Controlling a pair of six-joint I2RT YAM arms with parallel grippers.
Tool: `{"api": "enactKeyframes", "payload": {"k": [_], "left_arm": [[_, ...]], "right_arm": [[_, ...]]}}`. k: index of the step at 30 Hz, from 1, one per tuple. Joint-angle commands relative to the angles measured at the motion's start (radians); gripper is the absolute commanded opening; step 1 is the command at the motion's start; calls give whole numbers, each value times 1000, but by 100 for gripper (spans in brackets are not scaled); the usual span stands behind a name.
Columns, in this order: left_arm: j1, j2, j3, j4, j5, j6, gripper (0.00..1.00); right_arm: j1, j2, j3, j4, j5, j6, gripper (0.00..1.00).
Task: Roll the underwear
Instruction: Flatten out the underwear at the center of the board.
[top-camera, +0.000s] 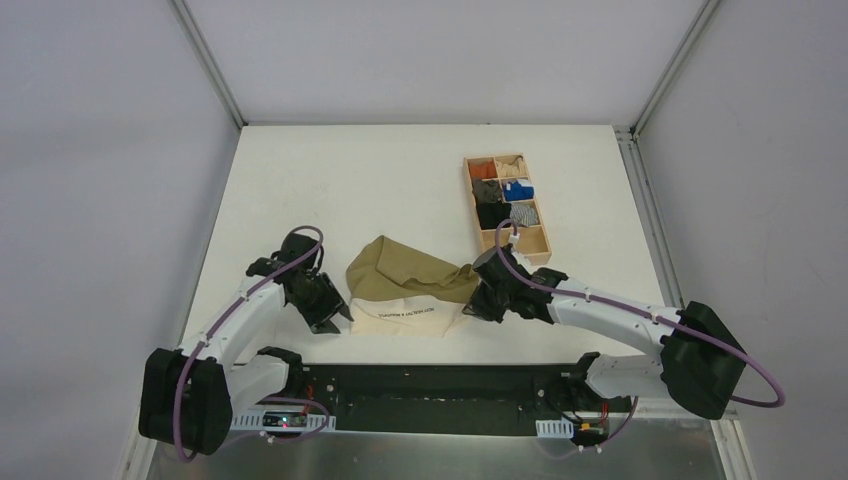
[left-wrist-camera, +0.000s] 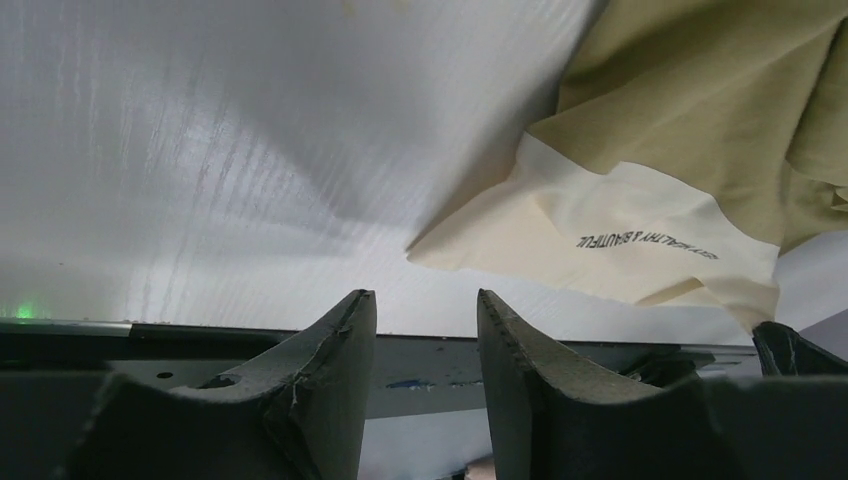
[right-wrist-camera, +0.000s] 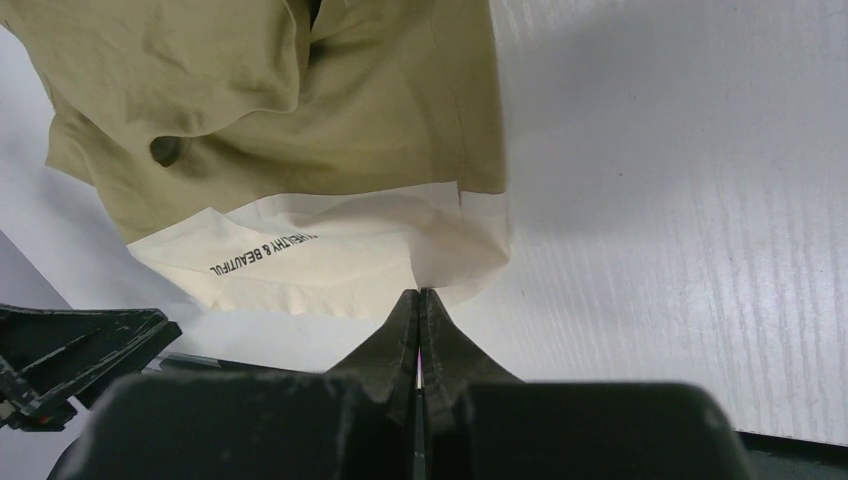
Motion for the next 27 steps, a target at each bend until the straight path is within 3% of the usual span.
{"api": "enactKeyframes", "payload": {"k": [1, 8, 16, 18, 20, 21, 27], "left_arm": [[-19, 16, -50, 84, 16, -73, 44], [-42, 60, -61, 159, 3, -79, 41], [-65, 123, -118, 245, 14, -122, 32], [-65, 140, -131, 262, 4, -131, 26], [-65, 164, -131, 287, -7, -138, 10], [-65, 178, -117, 293, -9, -129, 0], [-17, 246, 166, 176, -29, 22, 0]], "right_arm": [[3, -1, 30, 10, -5, 0, 0], [3, -10, 11, 12, -1, 8, 0], [2, -15, 1, 13, 10, 10, 0], [0, -19, -1, 12, 16, 9, 0], [-4, -16, -5, 12, 28, 4, 0], [-9, -14, -6, 13, 30, 2, 0], [-64, 35, 92, 9, 40, -93, 0]]}}
